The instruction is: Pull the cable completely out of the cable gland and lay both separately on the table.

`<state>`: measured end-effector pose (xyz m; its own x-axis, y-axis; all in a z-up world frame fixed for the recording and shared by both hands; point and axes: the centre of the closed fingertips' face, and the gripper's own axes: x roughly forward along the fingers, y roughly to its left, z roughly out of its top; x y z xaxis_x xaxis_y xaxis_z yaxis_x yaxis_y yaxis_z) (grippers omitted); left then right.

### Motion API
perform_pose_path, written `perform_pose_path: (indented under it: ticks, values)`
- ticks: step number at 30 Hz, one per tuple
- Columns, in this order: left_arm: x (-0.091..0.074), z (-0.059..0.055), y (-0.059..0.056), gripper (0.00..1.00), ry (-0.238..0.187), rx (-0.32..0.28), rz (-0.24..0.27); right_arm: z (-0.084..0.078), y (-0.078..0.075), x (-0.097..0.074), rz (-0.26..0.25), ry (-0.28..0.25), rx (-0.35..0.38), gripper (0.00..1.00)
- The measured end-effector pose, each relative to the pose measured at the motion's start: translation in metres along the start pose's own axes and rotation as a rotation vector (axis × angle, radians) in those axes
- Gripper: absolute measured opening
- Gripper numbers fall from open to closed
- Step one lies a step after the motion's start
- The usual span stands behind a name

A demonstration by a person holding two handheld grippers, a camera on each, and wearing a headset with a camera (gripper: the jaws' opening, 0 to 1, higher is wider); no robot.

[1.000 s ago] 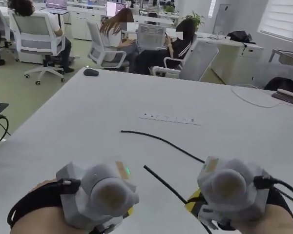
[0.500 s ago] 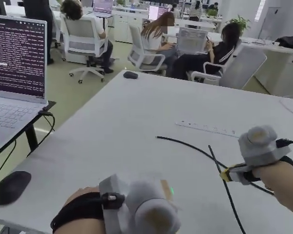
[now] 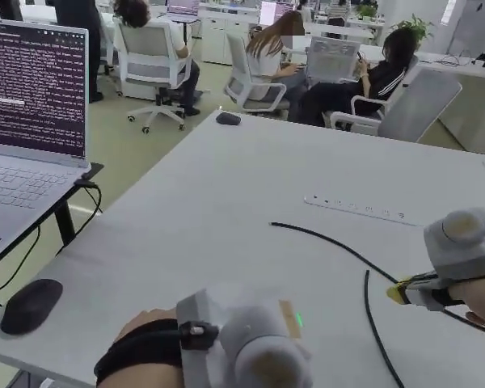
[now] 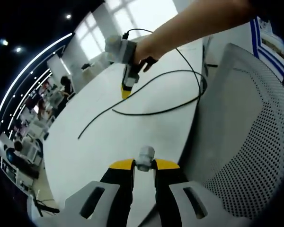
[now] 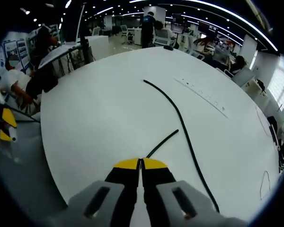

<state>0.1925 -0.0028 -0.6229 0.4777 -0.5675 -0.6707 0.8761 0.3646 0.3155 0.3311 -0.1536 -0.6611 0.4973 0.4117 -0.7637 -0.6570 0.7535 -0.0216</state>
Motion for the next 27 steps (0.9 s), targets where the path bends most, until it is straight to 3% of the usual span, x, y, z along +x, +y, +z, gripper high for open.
perform_pose_path:
  ticks: [2,5,9,11,13,14,17,19,20,23,25,27]
  values:
    - [0.001,0.003,-0.004,0.17,-0.006,-0.001,-0.029,0.003,0.019,-0.02,0.027,-0.047,-0.007,0.01]
    - [0.005,0.009,-0.003,0.17,-0.008,0.009,-0.061,-0.005,0.043,-0.05,0.049,-0.065,-0.043,0.03]
    - [0.013,0.016,0.002,0.17,-0.005,0.015,-0.132,-0.024,0.073,-0.086,0.058,-0.07,-0.072,0.08]
    - [0.022,0.016,0.005,0.17,0.013,0.024,-0.18,-0.031,0.09,-0.103,0.071,-0.095,-0.045,0.11]
    - [0.034,0.012,0.009,0.17,0.041,0.029,-0.216,-0.029,0.106,-0.119,0.092,-0.153,0.061,0.13]
    - [0.043,0.006,0.007,0.17,0.075,0.027,-0.254,-0.027,0.112,-0.127,0.091,-0.181,0.087,0.14]
    - [0.068,-0.006,0.008,0.17,0.136,0.033,-0.3,-0.027,0.131,-0.151,0.077,-0.254,0.096,0.14]
    - [0.089,-0.018,0.006,0.17,0.173,0.007,-0.326,-0.027,0.138,-0.157,0.081,-0.328,0.19,0.15]
    - [0.097,-0.023,0.005,0.17,0.185,-0.004,-0.334,-0.029,0.139,-0.157,0.079,-0.34,0.189,0.16]
    - [0.116,-0.039,0.003,0.17,0.232,-0.006,-0.359,-0.047,0.139,-0.156,0.023,-0.265,0.148,0.16]
    - [0.125,-0.049,0.003,0.17,0.267,0.005,-0.378,-0.043,0.139,-0.162,-0.001,-0.29,0.148,0.17]
    - [0.132,-0.051,0.004,0.17,0.265,0.005,-0.38,-0.037,0.143,-0.166,0.024,-0.33,0.203,0.16]
